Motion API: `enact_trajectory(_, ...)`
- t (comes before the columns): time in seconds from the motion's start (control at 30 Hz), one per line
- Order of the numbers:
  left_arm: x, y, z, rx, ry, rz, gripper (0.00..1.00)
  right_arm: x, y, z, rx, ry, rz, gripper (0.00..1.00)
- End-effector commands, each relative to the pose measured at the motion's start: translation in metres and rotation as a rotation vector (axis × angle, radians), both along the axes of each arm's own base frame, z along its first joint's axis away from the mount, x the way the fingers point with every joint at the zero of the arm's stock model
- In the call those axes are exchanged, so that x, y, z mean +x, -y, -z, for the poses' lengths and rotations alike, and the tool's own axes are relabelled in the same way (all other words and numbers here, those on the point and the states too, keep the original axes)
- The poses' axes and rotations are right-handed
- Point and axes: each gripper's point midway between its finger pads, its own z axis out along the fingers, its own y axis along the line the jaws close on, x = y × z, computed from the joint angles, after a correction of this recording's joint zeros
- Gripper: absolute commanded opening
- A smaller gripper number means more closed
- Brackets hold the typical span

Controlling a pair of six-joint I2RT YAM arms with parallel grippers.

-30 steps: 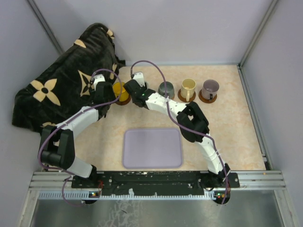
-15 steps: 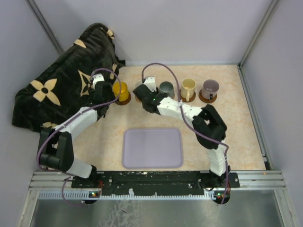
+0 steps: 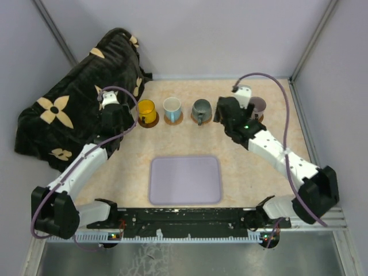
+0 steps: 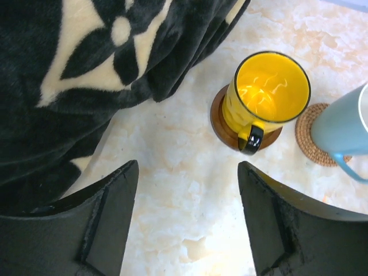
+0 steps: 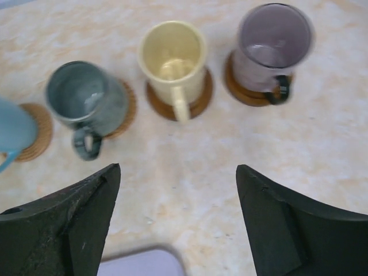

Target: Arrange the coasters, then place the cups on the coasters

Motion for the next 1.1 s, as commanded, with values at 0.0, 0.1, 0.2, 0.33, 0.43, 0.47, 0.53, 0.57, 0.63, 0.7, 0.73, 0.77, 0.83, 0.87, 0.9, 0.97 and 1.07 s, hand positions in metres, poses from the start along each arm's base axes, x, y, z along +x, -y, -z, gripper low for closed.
enact_trajectory(0.0, -0.020, -0.001, -0.003, -0.023, -0.010, 0.033, 0.80, -0.020, 0.061, -0.026, 0.007, 0.078, 0.145, 0.85)
enact_trajectory(0.1, -0.031, 0.000, -0.006, -0.038, -0.015, 0.050, 1.00, -0.038, 0.097, -0.036, -0.003, 0.107, 0.218, 0.98)
enact_trajectory(0.2, -0.043, -0.002, -0.011, -0.042, -0.009, 0.056, 1.00, -0.057, 0.122, -0.042, -0.017, 0.126, 0.271, 0.99)
enact_trajectory(0.33, -0.059, -0.003, -0.025, -0.038, 0.037, 0.096, 1.00, -0.085, 0.147, -0.059, -0.024, 0.176, 0.333, 0.99)
enact_trajectory(0.43, -0.072, -0.007, -0.042, -0.032, 0.085, 0.107, 1.00, -0.105, 0.166, -0.074, -0.020, 0.222, 0.388, 0.99)
enact_trajectory(0.47, -0.076, -0.009, -0.047, -0.029, 0.093, 0.103, 1.00, -0.112, 0.172, -0.078, -0.017, 0.238, 0.406, 0.99)
enact_trajectory(0.53, -0.083, -0.013, -0.056, -0.025, 0.106, 0.097, 1.00, -0.126, 0.183, -0.088, -0.005, 0.273, 0.441, 0.99)
enact_trajectory(0.57, -0.087, -0.014, -0.061, -0.023, 0.113, 0.097, 1.00, -0.132, 0.188, -0.091, -0.003, 0.283, 0.453, 0.99)
enact_trajectory(0.63, -0.094, -0.015, -0.065, -0.016, 0.103, 0.103, 1.00, -0.144, 0.196, -0.098, 0.009, 0.309, 0.475, 0.99)
enact_trajectory(0.7, -0.100, -0.015, -0.068, -0.014, 0.080, 0.117, 1.00, -0.155, 0.204, -0.101, 0.014, 0.325, 0.494, 0.99)
enact_trajectory(0.73, -0.102, -0.012, -0.070, -0.015, 0.072, 0.137, 1.00, -0.161, 0.209, -0.102, 0.017, 0.335, 0.505, 0.99)
enact_trajectory(0.77, -0.104, -0.010, -0.070, -0.016, 0.065, 0.155, 1.00, -0.166, 0.212, -0.101, 0.013, 0.337, 0.515, 0.99)
enact_trajectory(0.83, -0.108, -0.009, -0.068, -0.031, 0.054, 0.160, 1.00, -0.175, 0.219, -0.100, 0.002, 0.338, 0.532, 0.99)
enact_trajectory(0.87, -0.110, -0.008, -0.067, -0.042, 0.050, 0.158, 1.00, -0.178, 0.221, -0.100, -0.003, 0.338, 0.539, 0.99)
enact_trajectory(0.9, -0.113, -0.008, -0.066, -0.052, 0.043, 0.154, 1.00, -0.181, 0.224, -0.099, -0.008, 0.336, 0.545, 0.99)
enact_trajectory(0.97, -0.118, -0.008, -0.063, -0.062, 0.034, 0.157, 1.00, -0.185, 0.226, -0.096, -0.016, 0.331, 0.549, 0.99)
enact_trajectory(1.07, -0.126, -0.012, -0.063, -0.064, 0.054, 0.147, 1.00, -0.187, 0.228, -0.094, -0.024, 0.326, 0.551, 0.99)
